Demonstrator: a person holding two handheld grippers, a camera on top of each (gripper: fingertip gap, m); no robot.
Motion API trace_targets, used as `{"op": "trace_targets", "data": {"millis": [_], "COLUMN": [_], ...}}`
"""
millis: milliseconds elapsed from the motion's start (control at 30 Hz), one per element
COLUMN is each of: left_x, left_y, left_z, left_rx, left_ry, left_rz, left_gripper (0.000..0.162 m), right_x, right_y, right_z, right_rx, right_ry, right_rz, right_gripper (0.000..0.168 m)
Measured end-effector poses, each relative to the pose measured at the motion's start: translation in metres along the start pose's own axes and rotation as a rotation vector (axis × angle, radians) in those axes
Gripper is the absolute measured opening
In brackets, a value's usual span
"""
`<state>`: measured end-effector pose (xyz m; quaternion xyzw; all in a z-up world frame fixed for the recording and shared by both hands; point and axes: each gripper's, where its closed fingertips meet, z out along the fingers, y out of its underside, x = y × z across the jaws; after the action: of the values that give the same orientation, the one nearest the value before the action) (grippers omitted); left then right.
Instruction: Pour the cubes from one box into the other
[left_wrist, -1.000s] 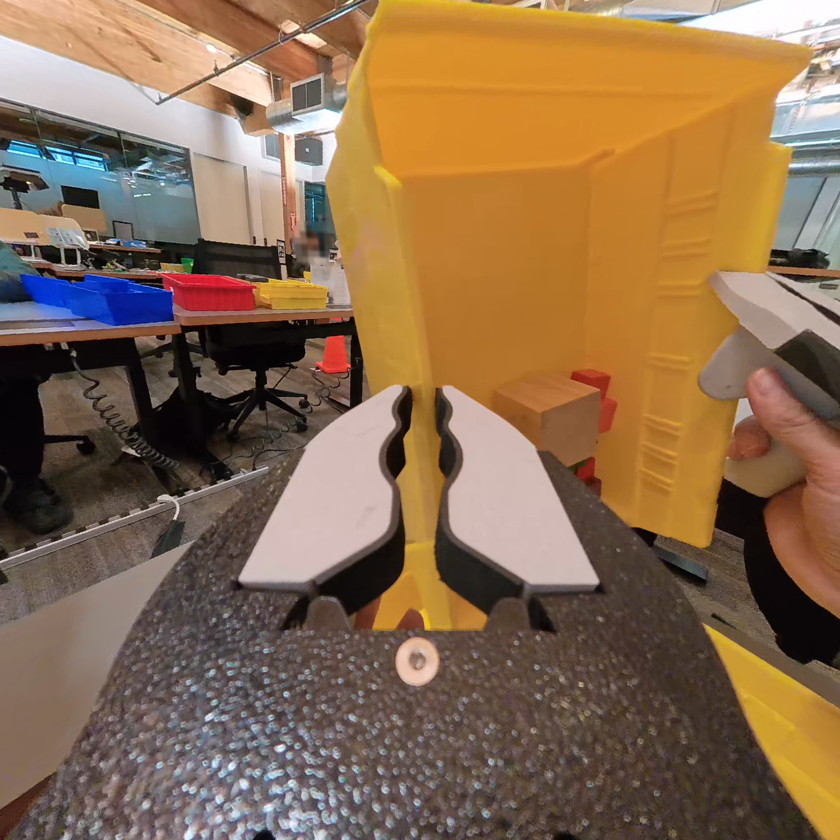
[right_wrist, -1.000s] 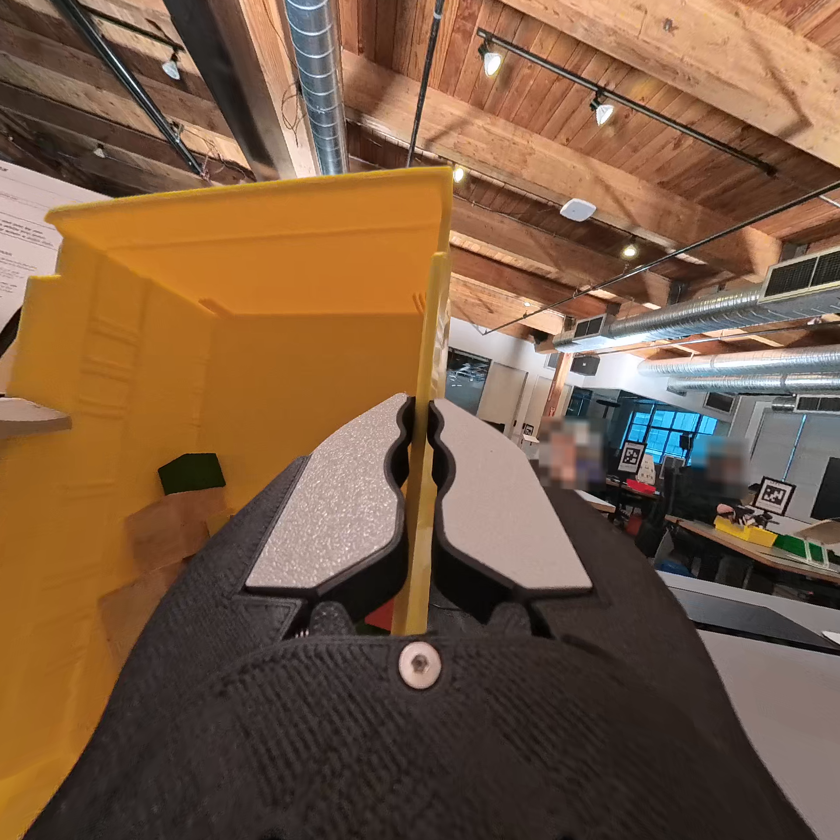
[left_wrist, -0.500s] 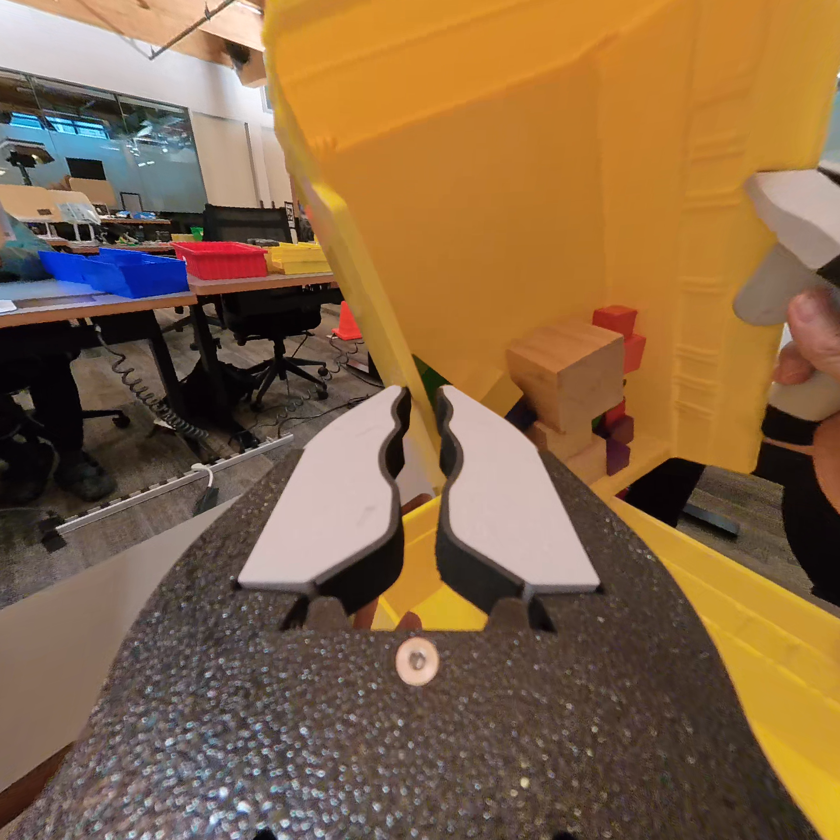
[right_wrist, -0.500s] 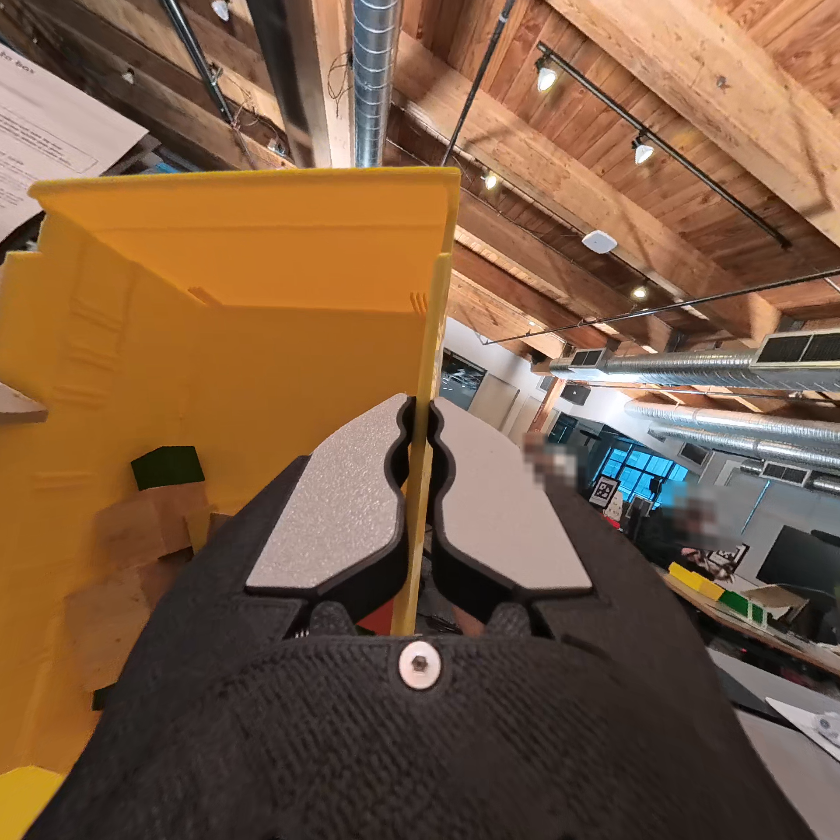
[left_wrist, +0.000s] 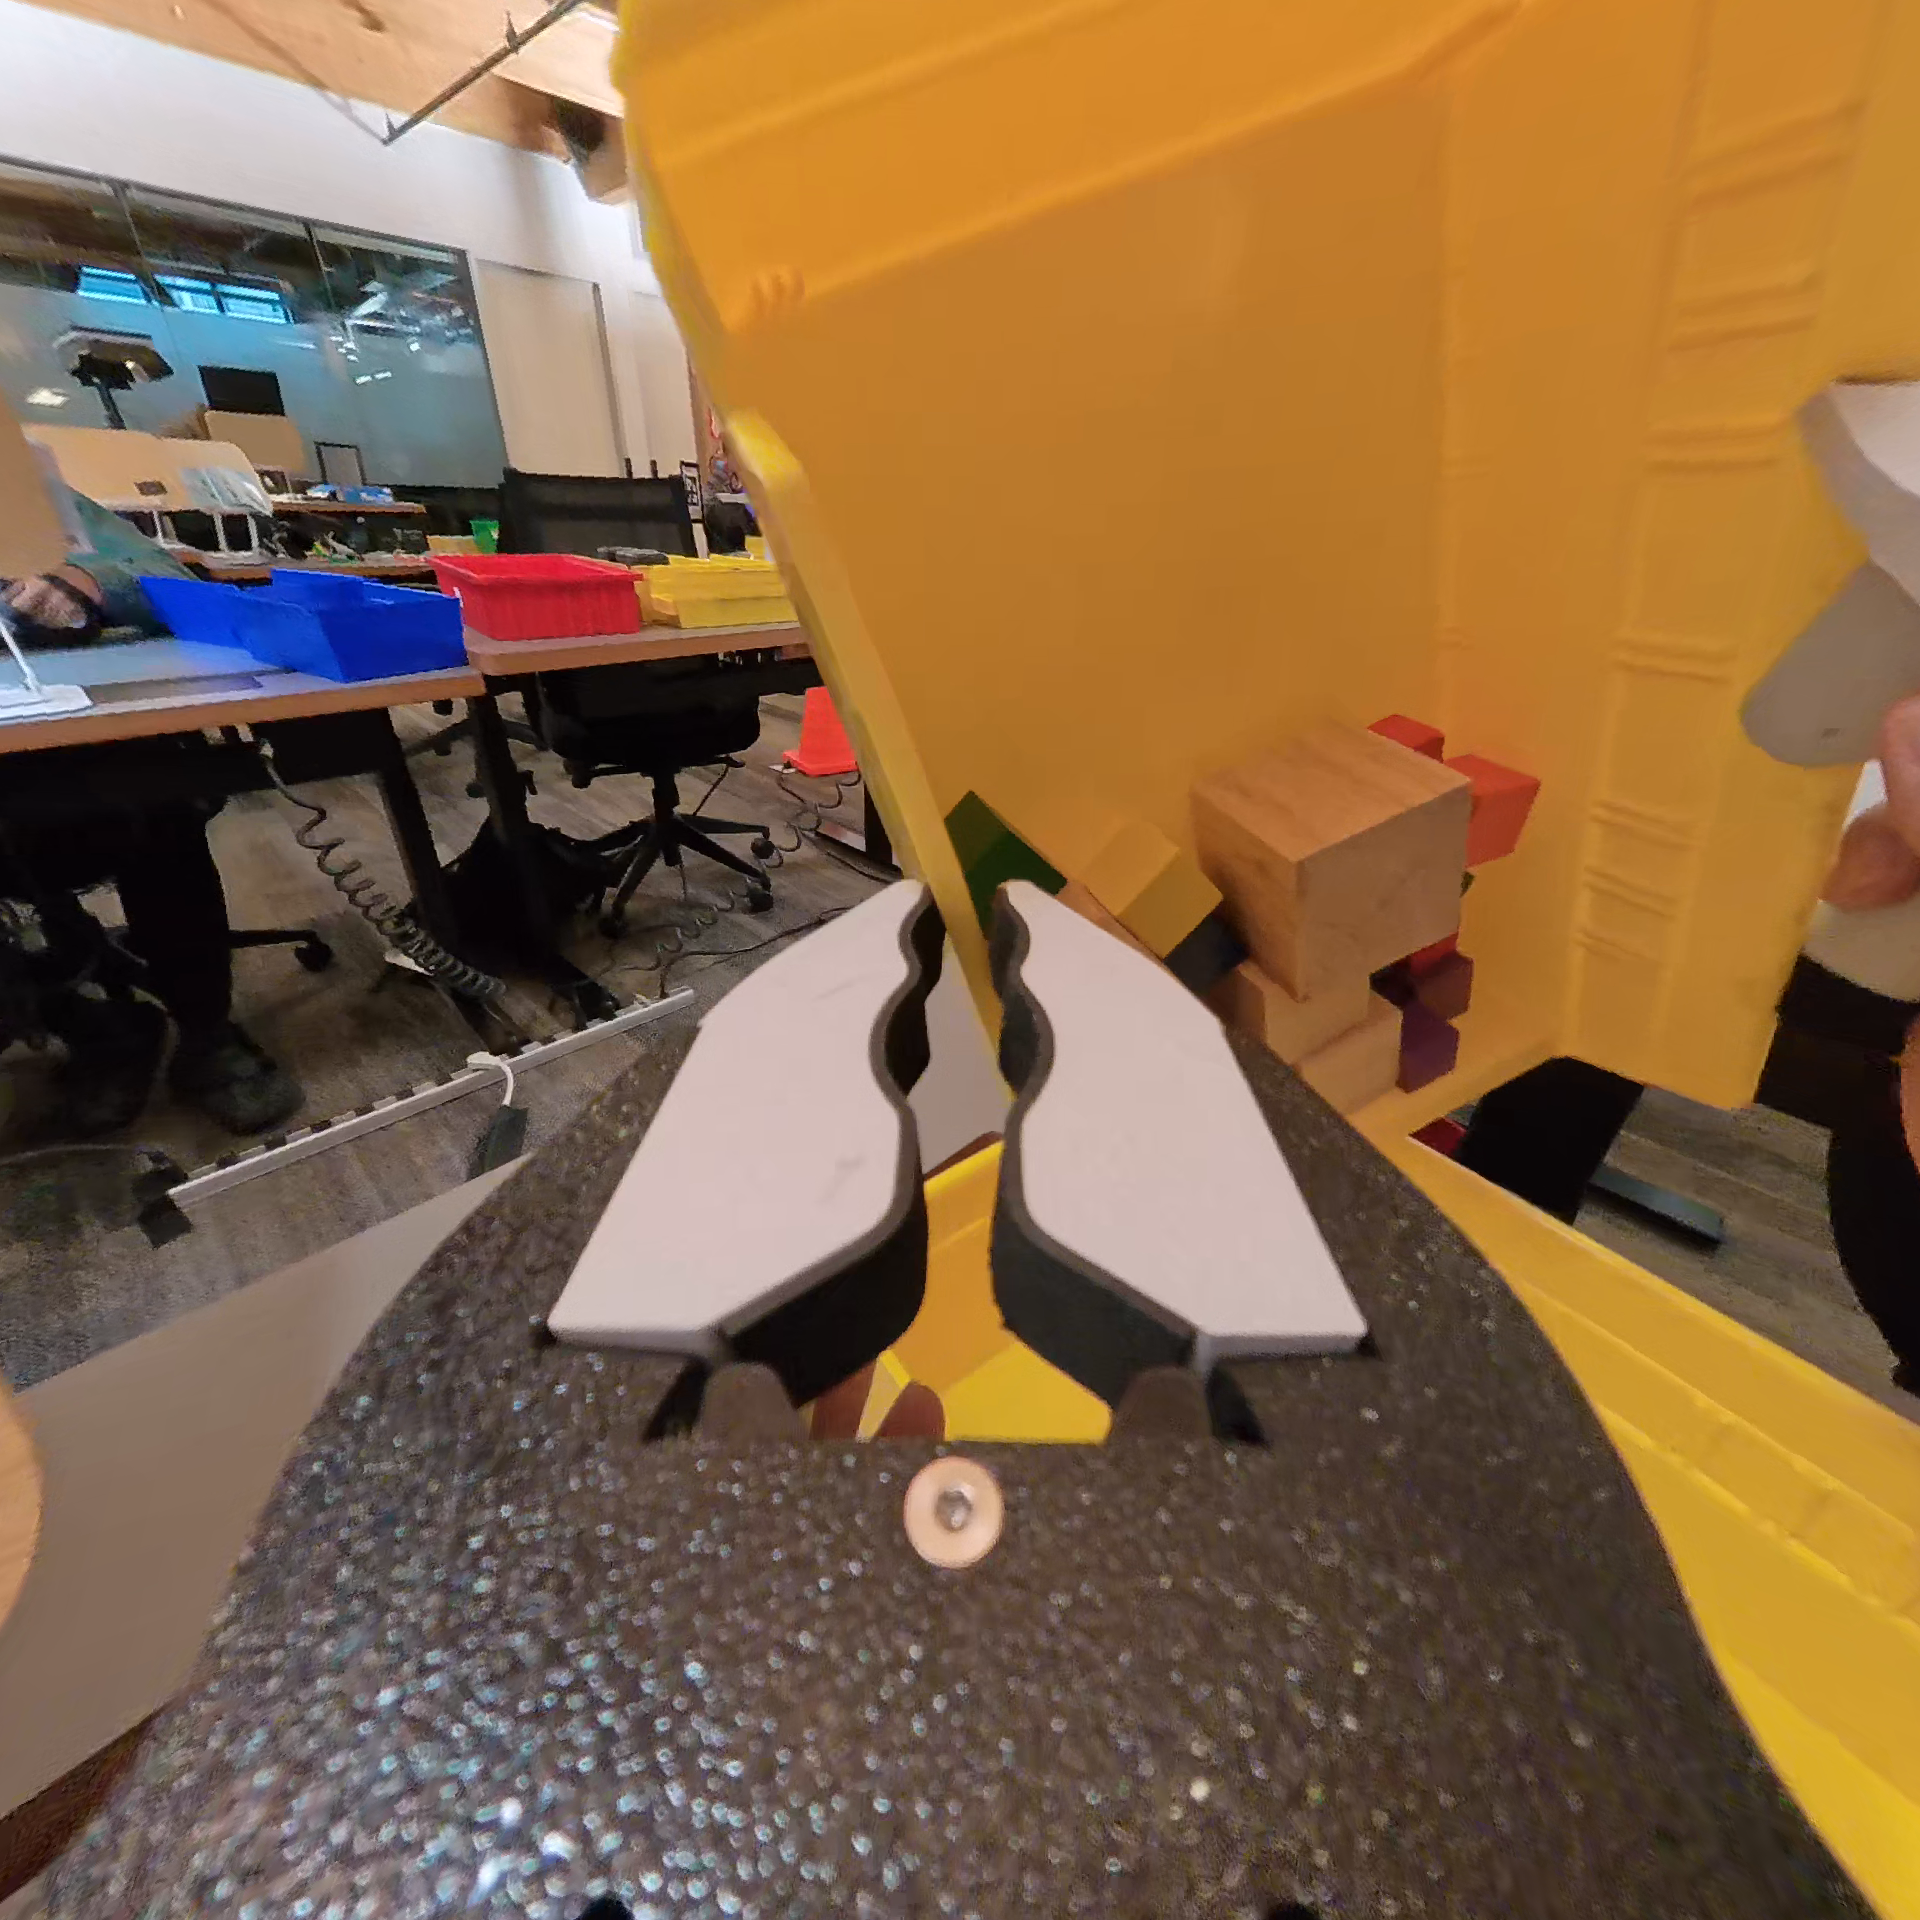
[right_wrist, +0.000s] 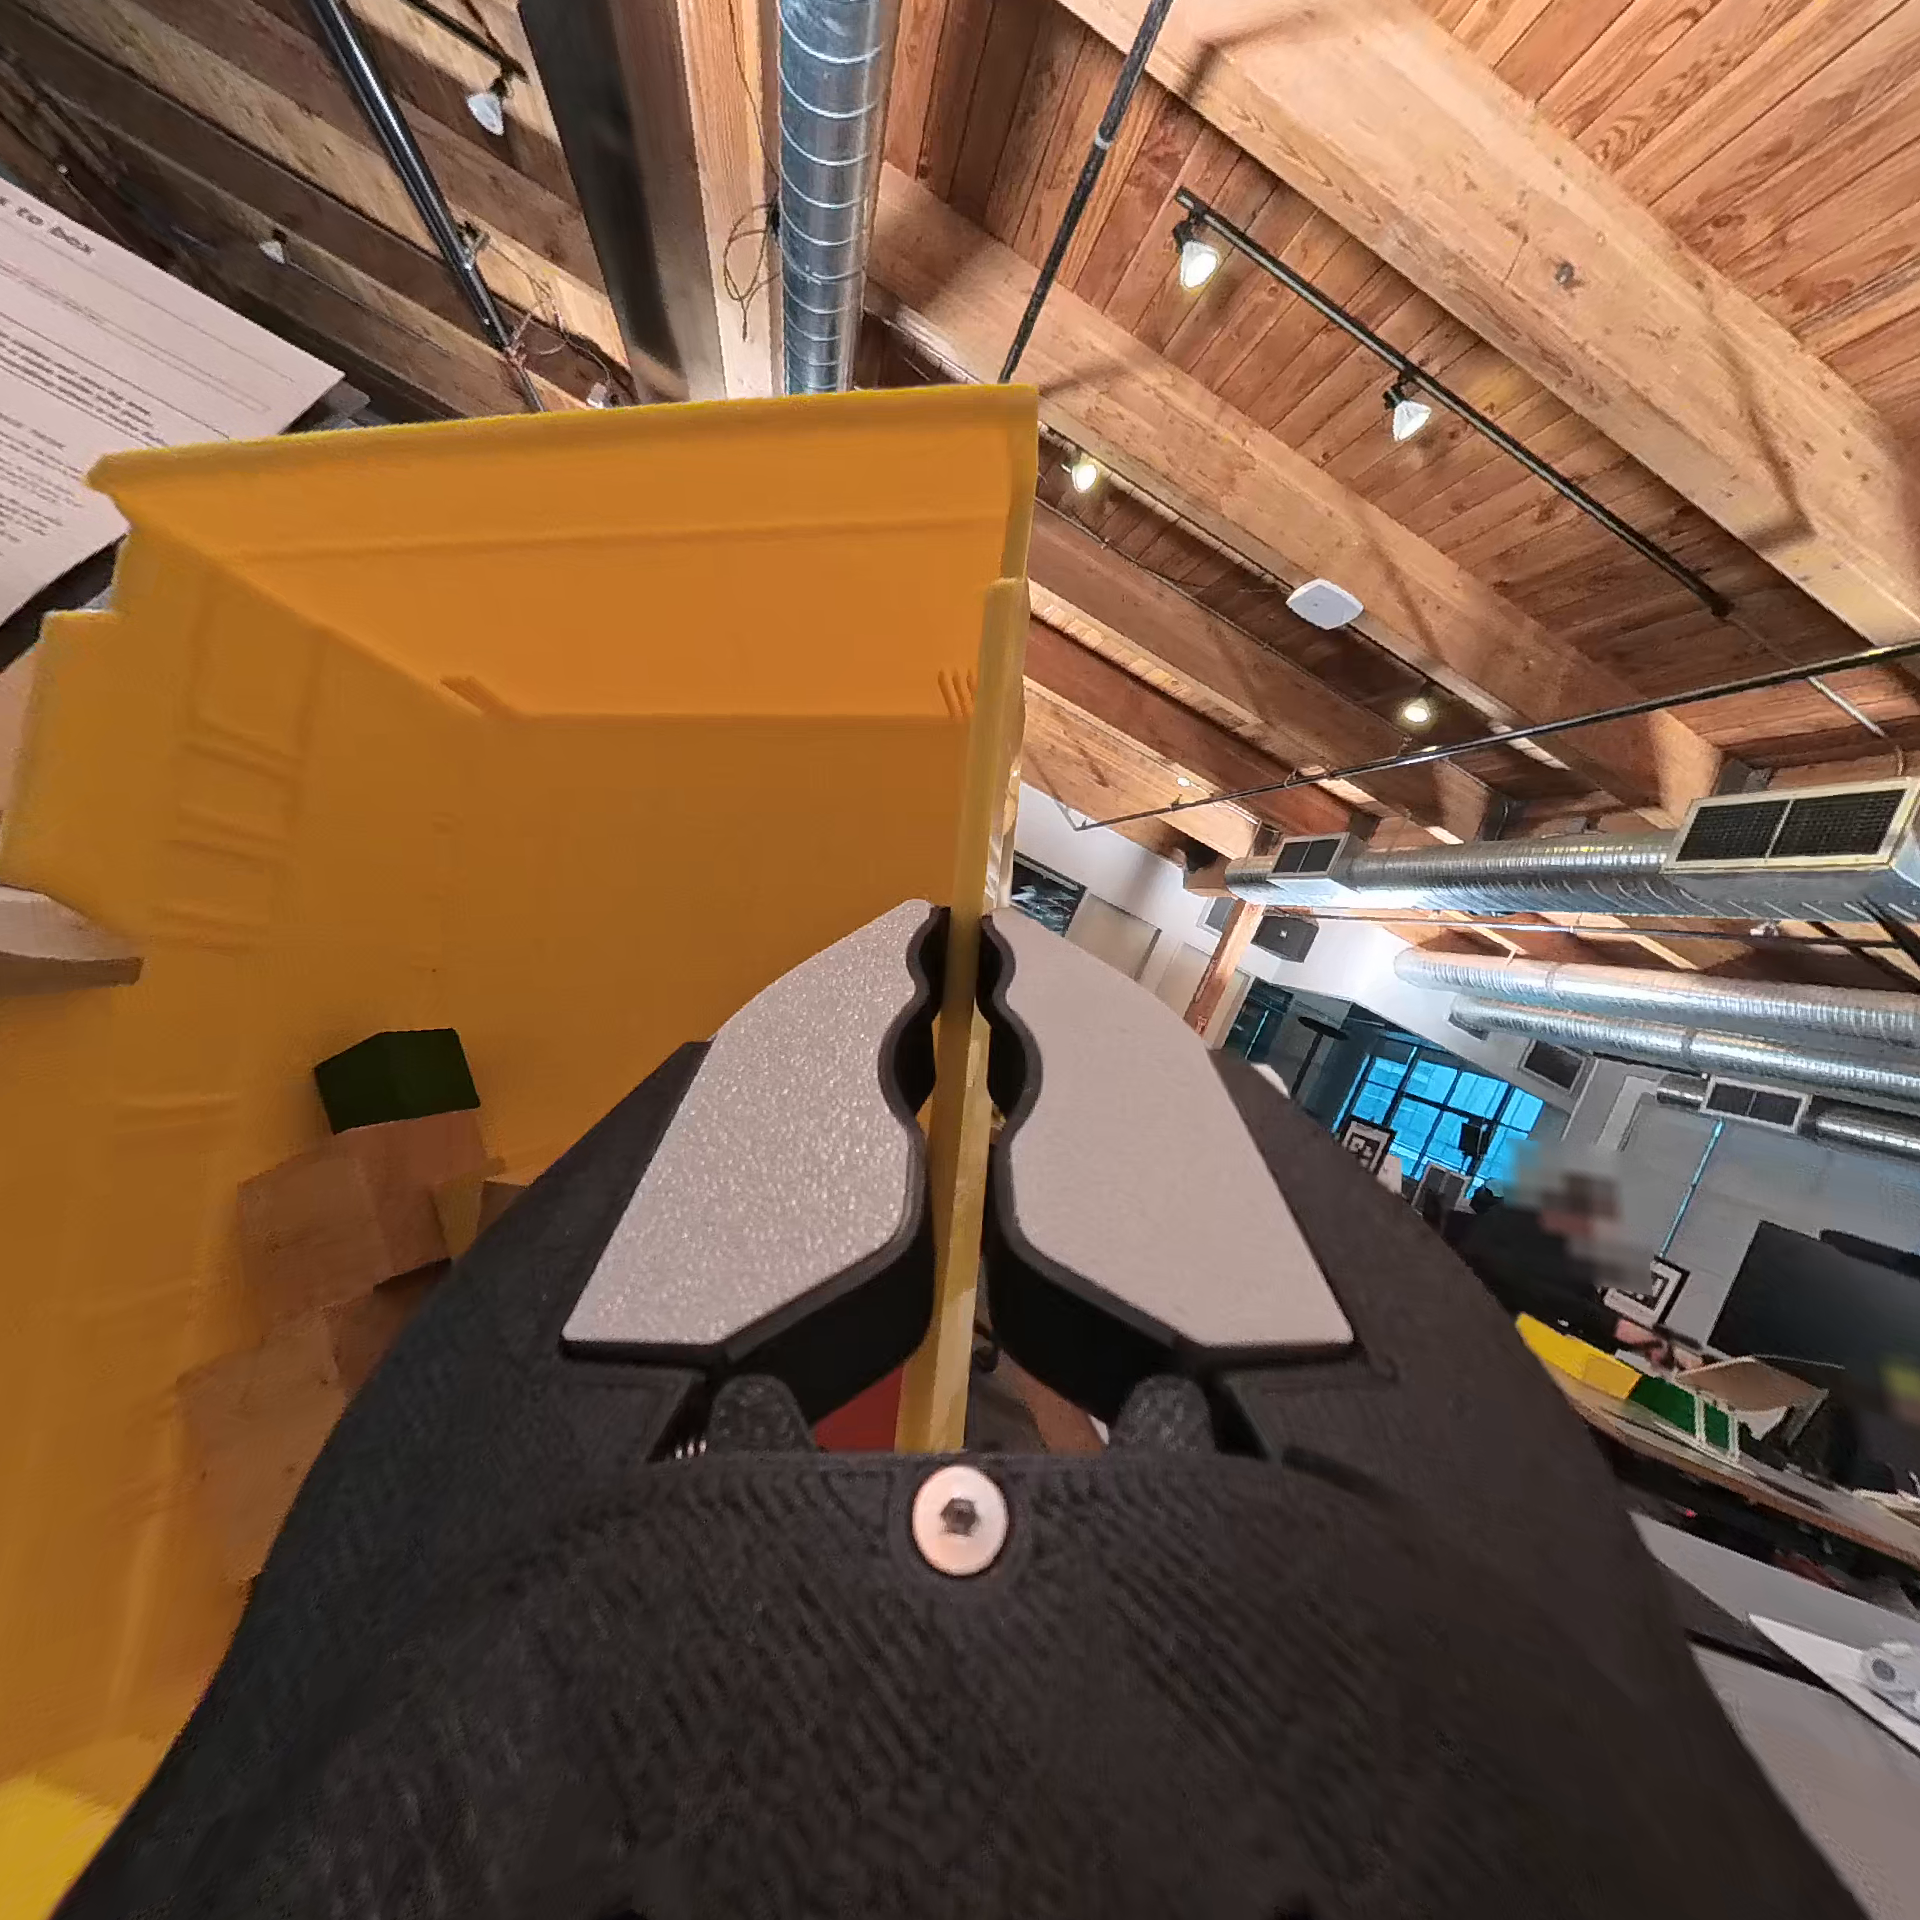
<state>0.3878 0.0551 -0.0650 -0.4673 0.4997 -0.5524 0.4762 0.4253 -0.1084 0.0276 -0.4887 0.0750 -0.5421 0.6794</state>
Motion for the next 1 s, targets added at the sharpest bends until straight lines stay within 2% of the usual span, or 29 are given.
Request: {"op": "trace_targets", "data": {"millis": [300,433,633,1000], "left_x": [-0.001,-0.001,-0.005,-0.011], "left_y": [-0.019,-0.010,-0.010,0.001], "left_z": [-0.005,-0.001,-0.004,-0.003], "left_rx": [0.077,0.028,0.055,0.036], "left_ry": [-0.013,0.007,-0.017,-0.030], "left_rz": [0.011,0.011,0.033,0.004], "left_gripper": [0.007,0.008,0.008,0.008], "right_x": [0.002,0.000,-0.005,-0.011], "right_y": [-0.005,0.009,-0.005,0.014], "right_z": [-0.010,-0.010,-0.004,0.001], "right_rx": [0.045,-0.003,0.043,0.020], "right_ry": [0.069,0.083,0.052,0.033], "right_rz": [0.072,0.089,0.014,0.070], "right_gripper": [0.005,0.005,0.005,0.005]}}
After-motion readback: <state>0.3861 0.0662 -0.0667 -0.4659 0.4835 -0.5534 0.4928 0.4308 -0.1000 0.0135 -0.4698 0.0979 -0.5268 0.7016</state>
